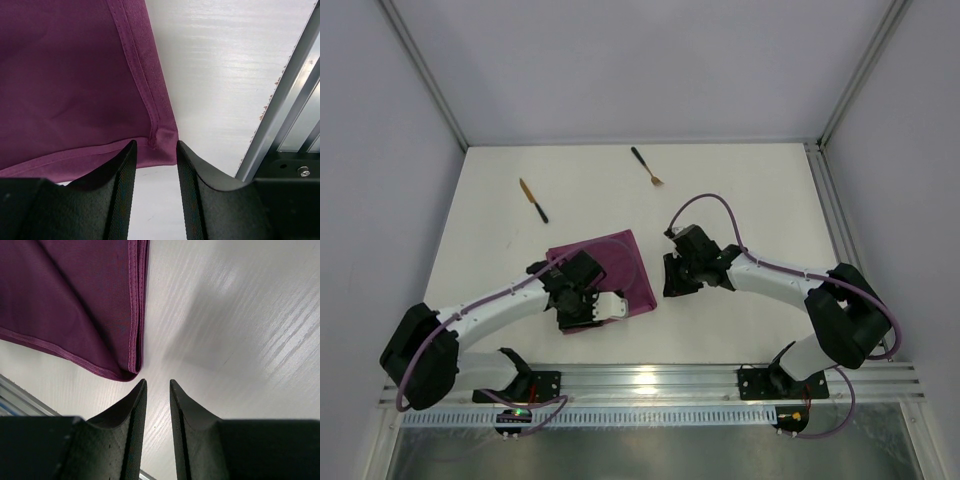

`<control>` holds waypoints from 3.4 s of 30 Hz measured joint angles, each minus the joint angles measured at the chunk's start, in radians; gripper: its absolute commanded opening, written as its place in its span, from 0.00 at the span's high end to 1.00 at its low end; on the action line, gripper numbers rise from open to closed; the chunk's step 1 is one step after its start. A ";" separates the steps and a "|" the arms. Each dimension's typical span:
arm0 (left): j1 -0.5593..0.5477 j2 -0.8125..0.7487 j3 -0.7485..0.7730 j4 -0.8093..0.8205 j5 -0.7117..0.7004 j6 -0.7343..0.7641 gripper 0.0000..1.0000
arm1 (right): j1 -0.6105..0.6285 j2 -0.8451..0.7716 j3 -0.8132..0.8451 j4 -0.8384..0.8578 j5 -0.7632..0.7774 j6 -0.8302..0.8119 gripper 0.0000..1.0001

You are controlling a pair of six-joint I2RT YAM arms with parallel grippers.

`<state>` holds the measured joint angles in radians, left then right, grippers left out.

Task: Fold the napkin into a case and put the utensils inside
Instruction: Smooth out the upper triangle-folded napkin at the center of the board, then pick up the upper triangle-folded napkin from the center of the board.

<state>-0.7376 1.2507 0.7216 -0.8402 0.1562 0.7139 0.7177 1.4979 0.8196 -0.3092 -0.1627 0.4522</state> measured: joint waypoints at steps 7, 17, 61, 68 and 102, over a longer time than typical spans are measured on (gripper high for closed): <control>0.000 0.072 0.000 0.001 -0.041 0.004 0.72 | 0.000 0.000 0.000 0.000 0.000 0.000 0.71; 0.000 0.043 0.000 0.009 -0.050 0.002 1.00 | 0.000 0.000 0.000 0.001 -0.001 0.000 0.72; 0.000 -0.055 -0.110 -0.013 -0.105 0.019 1.00 | 0.100 0.148 -0.022 0.248 -0.165 0.120 0.41; 0.000 -0.049 -0.126 -0.008 -0.115 0.019 1.00 | 0.100 0.143 -0.069 0.329 -0.188 0.203 0.44; -0.040 -0.229 -0.156 -0.054 -0.155 0.148 0.39 | 0.105 0.130 -0.055 0.245 -0.137 0.280 0.50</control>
<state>-0.7780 1.0214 0.5655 -0.8944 0.0010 0.8619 0.8227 1.6276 0.7650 -0.0643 -0.2993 0.7326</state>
